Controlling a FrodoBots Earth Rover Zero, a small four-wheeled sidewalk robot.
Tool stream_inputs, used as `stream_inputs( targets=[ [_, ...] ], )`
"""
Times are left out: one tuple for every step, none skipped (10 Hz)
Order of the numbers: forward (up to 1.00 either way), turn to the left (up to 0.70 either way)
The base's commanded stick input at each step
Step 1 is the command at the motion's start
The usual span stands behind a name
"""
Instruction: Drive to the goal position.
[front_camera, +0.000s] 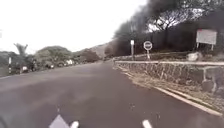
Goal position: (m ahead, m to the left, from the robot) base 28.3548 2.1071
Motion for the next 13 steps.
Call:
stream_inputs(
  targets=[
    [0.5,0.0],
    [0.5,0.0],
    [0.5,0.0],
    [0.5,0.0],
    [0.5,0.0],
    [0.5,0.0],
    [0.5,0.0],
    [0.5,0.0],
    [0.5,0.0],
    [0.5,0.0],
    [0.5,0.0],
    [0.5,0.0],
    [0.5,0.0]
  ],
)
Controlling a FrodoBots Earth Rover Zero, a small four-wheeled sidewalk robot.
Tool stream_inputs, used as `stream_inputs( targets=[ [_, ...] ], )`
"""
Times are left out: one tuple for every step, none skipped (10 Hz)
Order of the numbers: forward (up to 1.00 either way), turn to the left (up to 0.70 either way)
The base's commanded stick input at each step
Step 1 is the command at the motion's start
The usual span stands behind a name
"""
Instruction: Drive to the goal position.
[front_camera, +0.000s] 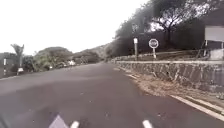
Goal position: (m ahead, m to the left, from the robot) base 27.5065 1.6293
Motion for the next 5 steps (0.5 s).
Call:
stream_inputs(
  targets=[
    [0.5,0.0],
    [0.5,0.0],
    [0.5,0.0],
    [0.5,0.0],
    [0.5,0.0]
  ],
)
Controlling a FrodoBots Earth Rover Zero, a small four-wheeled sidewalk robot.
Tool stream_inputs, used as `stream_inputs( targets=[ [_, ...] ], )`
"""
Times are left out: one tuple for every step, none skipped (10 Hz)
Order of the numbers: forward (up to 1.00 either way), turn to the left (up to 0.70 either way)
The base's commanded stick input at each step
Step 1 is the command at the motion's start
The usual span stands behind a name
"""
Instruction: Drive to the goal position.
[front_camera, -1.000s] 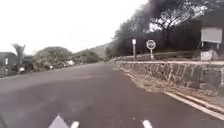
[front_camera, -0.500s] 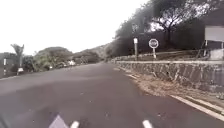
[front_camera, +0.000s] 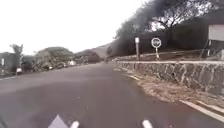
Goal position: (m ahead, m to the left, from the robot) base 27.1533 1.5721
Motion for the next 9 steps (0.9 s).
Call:
stream_inputs(
  targets=[
    [0.5,0.0],
    [0.5,0.0],
    [0.5,0.0],
    [0.5,0.0],
    [0.5,0.0],
    [0.5,0.0],
    [0.5,0.0],
    [0.5,0.0],
    [0.5,0.0]
  ],
)
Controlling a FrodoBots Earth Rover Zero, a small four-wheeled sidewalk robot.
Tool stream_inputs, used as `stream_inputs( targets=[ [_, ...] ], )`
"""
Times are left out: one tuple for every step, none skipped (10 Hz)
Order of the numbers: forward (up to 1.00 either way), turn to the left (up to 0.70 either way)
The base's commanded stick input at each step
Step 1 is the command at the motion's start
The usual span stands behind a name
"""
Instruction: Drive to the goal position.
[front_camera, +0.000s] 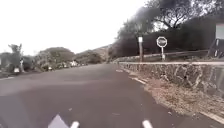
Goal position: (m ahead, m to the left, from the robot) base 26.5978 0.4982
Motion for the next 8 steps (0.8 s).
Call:
stream_inputs(
  targets=[
    [0.5,0.0],
    [0.5,0.0],
    [0.5,0.0],
    [0.5,0.0],
    [0.5,0.0],
    [0.5,0.0],
    [0.5,0.0],
    [0.5,0.0]
  ],
)
